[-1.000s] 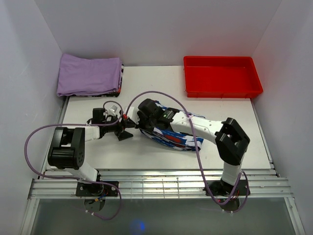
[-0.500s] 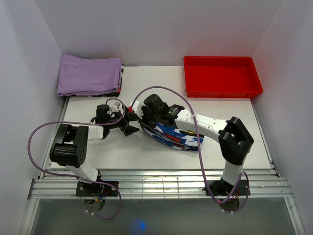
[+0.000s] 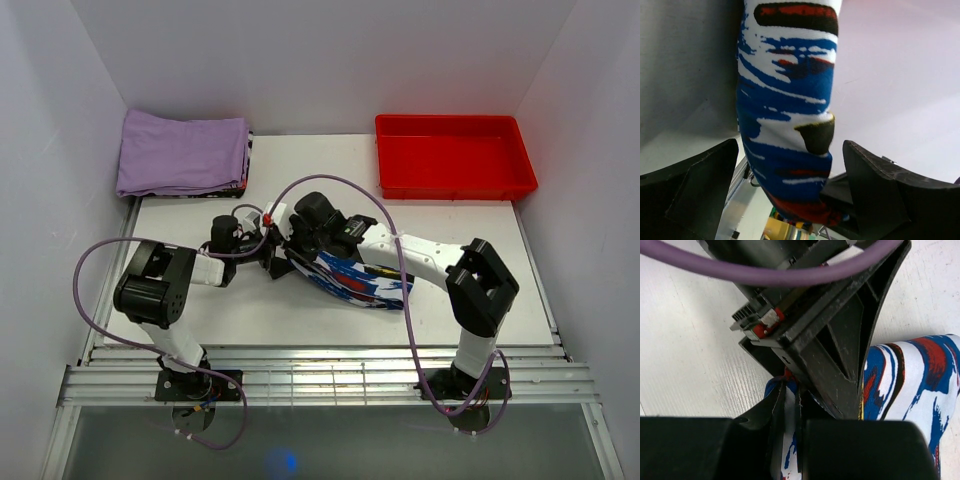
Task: Fold and stack the trousers
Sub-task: Neatly place the folded trousers to the corner
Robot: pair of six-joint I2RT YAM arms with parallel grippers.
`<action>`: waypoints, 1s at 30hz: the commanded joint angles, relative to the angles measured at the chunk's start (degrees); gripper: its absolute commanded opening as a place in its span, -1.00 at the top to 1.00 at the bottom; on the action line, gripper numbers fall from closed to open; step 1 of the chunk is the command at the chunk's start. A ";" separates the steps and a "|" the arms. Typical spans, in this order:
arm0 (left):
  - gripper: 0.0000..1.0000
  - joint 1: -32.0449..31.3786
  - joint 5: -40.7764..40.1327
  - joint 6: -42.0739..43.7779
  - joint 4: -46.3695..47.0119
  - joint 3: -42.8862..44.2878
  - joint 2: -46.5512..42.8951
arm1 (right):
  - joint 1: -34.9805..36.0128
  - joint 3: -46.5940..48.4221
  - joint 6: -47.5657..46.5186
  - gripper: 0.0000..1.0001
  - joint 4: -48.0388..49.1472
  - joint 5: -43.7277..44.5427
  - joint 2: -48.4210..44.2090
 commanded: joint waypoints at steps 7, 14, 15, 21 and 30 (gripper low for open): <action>-0.44 -3.29 2.87 -8.40 11.72 4.97 9.31 | 0.23 -0.40 0.89 0.85 8.88 -1.94 -2.03; -0.37 -4.17 6.21 -12.19 17.09 5.94 13.71 | 0.41 -3.83 -5.87 0.84 9.76 -5.54 -3.79; -0.25 -4.25 5.78 -11.49 17.01 5.24 13.54 | 0.32 -3.92 -6.66 0.82 9.59 -5.72 -3.80; 1.00 -3.82 6.21 -1.94 11.31 7.86 11.25 | 0.15 -3.22 -8.07 -0.21 6.43 -5.63 -6.60; 1.00 -2.15 -4.41 48.16 -43.42 39.31 14.75 | -11.53 -9.88 -10.53 -0.58 -1.04 -5.64 -20.31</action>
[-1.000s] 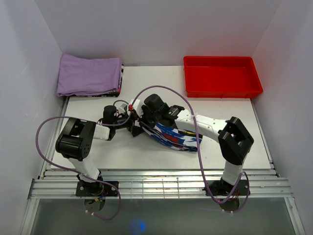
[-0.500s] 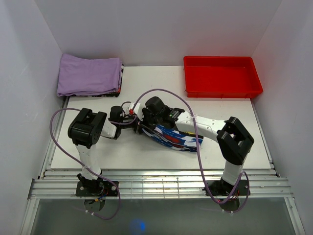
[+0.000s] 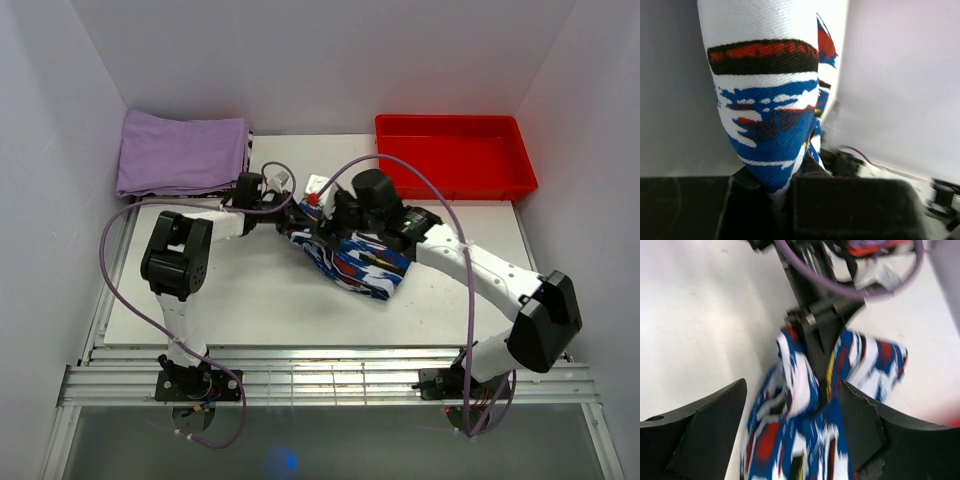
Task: Fold and stack the trousers
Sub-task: Neatly place the folded trousers to the corner
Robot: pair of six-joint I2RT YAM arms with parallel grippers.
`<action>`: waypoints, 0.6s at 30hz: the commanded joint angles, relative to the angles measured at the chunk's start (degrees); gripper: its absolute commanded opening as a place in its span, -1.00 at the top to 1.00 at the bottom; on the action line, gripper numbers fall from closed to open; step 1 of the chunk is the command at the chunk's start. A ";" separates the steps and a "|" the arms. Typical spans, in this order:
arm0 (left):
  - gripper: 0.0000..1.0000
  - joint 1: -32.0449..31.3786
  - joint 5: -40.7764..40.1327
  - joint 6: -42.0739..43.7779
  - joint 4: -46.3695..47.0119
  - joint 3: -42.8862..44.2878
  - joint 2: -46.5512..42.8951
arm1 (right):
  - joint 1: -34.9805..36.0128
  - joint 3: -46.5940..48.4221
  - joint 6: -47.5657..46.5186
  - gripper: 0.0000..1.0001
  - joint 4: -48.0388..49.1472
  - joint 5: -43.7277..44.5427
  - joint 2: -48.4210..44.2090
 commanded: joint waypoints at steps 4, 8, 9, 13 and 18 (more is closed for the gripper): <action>1.00 1.09 -16.83 42.75 -40.58 24.72 2.71 | -11.26 -4.59 -2.76 -0.70 -4.79 1.30 -6.25; 1.00 1.53 -22.29 54.89 -52.03 38.16 6.93 | -17.06 -4.86 -2.24 -0.92 -5.76 1.12 -8.45; 1.00 2.49 -21.34 59.52 -53.80 44.19 7.89 | -17.86 -4.95 -2.06 -0.93 -5.85 0.95 -8.72; 1.00 4.25 -22.55 65.62 -60.73 59.51 10.36 | -19.36 -5.39 -1.80 -0.96 -6.20 0.95 -10.12; 1.00 4.43 -25.98 70.37 -62.25 74.98 11.16 | -19.80 -6.09 -1.71 -0.97 -6.38 0.25 -11.18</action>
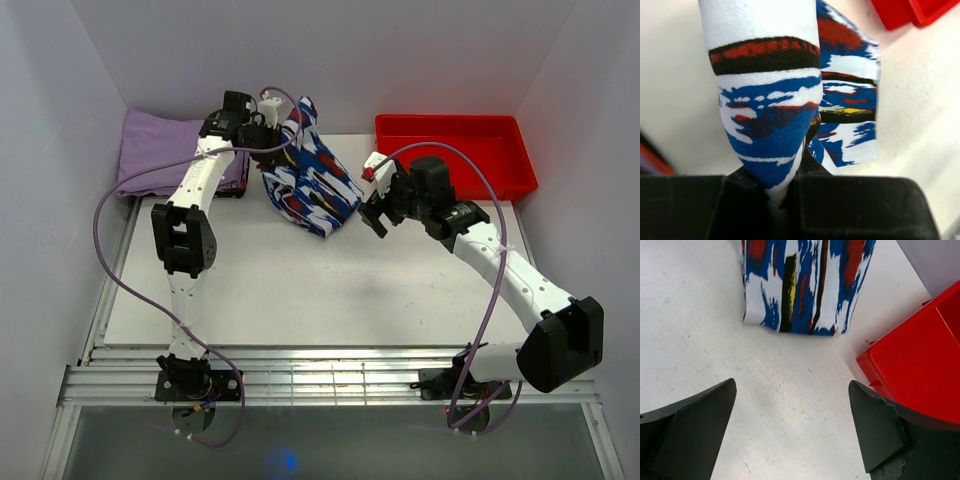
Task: Fold and stack the trousers
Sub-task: Neatly place the folded trousers to the corner
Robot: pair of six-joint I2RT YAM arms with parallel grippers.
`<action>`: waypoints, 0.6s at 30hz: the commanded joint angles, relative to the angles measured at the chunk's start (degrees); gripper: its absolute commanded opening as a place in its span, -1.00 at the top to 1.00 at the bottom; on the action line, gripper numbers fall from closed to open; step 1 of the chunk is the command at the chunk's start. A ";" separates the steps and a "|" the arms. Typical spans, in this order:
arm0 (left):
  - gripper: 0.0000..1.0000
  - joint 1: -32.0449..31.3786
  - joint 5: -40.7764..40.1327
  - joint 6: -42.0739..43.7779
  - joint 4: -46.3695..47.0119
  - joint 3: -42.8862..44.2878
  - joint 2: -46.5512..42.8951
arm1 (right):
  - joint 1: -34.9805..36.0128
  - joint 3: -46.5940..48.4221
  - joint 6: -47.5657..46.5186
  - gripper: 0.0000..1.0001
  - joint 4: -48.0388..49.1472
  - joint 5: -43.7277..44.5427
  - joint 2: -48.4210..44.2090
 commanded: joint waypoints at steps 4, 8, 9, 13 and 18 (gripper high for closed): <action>1.00 0.45 -4.81 7.19 1.77 9.70 -6.84 | -0.19 -0.23 0.09 -0.97 -0.08 -1.41 -1.87; 1.00 0.36 -6.13 5.43 7.75 5.21 -12.37 | -0.19 0.65 0.17 -0.96 -0.43 -1.77 -1.26; 1.00 0.45 -6.31 4.73 8.54 5.47 -12.56 | -0.19 1.00 0.17 -0.97 -0.52 -1.77 -1.17; 1.00 0.45 -7.10 2.79 8.72 7.40 -14.05 | -0.19 1.79 0.26 -0.96 -0.87 -1.86 -0.81; 1.00 0.45 -8.15 3.84 10.91 7.40 -17.39 | -0.19 1.44 0.26 -0.96 -0.96 -1.77 -0.99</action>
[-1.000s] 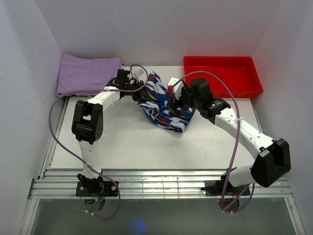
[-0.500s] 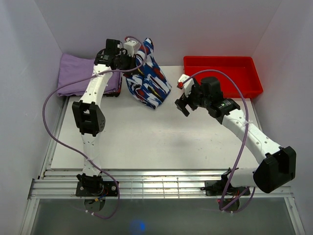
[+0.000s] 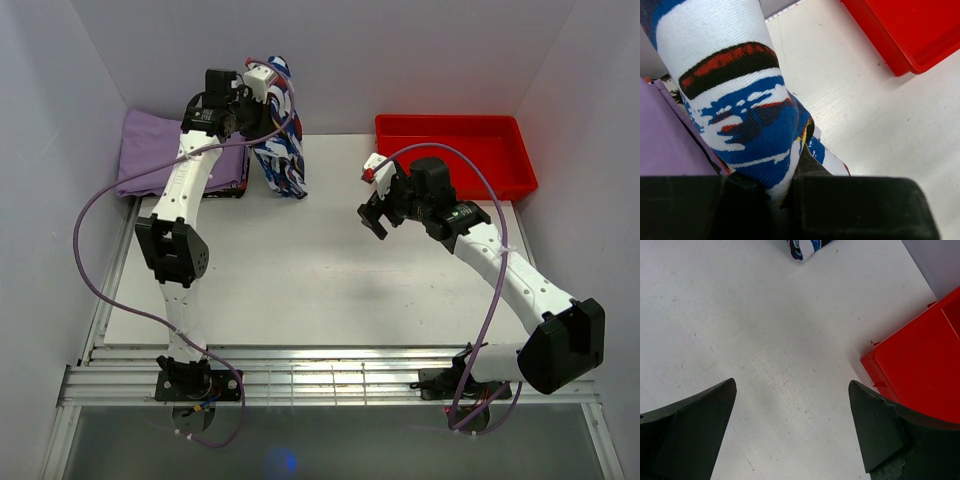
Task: Fold and stack the trousers
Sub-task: Neatly place the folded trousers to the corner
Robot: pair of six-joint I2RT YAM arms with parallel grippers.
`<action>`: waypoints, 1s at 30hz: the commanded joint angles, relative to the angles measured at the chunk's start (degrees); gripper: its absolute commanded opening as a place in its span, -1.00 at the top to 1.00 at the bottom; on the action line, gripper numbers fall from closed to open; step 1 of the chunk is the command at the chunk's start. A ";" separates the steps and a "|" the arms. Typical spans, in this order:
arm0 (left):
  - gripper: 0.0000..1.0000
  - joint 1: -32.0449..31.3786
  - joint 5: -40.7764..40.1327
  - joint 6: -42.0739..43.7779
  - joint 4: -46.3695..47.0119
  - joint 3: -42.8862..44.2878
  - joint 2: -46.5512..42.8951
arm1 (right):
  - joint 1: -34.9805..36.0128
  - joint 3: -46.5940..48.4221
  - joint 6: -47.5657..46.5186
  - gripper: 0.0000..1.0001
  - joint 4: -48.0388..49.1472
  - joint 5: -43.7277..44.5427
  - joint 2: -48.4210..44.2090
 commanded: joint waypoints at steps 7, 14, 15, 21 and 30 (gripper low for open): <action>1.00 0.96 0.86 3.07 10.98 3.65 -11.57 | -0.19 1.68 0.24 -0.96 -0.26 -0.90 -0.03; 1.00 4.20 3.39 2.02 13.43 3.39 -12.27 | -0.10 1.59 -0.02 -0.96 -0.26 -0.72 -0.12; 1.00 4.47 4.01 2.02 13.96 3.39 -12.53 | -0.19 1.59 0.06 -0.96 -0.26 -0.81 -0.12; 1.00 7.55 8.66 2.28 15.72 3.39 -13.15 | -0.19 1.86 0.24 -0.97 -0.26 -1.25 0.32; 1.00 18.53 17.02 3.25 20.29 -4.76 -13.94 | -0.10 2.82 0.59 -0.96 -0.44 -2.30 1.73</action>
